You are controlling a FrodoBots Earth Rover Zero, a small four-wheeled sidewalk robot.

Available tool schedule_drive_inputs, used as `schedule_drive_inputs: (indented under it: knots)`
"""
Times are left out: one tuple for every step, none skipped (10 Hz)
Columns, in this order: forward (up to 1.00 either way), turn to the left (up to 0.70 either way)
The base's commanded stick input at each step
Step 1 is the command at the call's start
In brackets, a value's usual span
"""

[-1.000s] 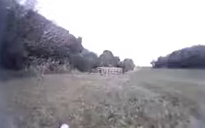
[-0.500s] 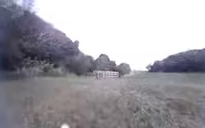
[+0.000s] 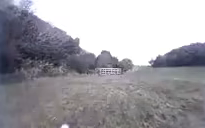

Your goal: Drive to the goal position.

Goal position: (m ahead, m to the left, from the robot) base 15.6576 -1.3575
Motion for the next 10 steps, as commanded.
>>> schedule_drive_inputs:
  knots:
    - [0.7, -0.1]
    - [0.7, -0.09]
    - [0.7, -0.07]
    - [0.7, -0.05]
    - [0.7, -0.04]
    - [0.7, -0.02]
    - [0.7, 0.0]
    - [0.7, 0.0]
    - [0.7, 0.0]
    - [0.7, 0.0]
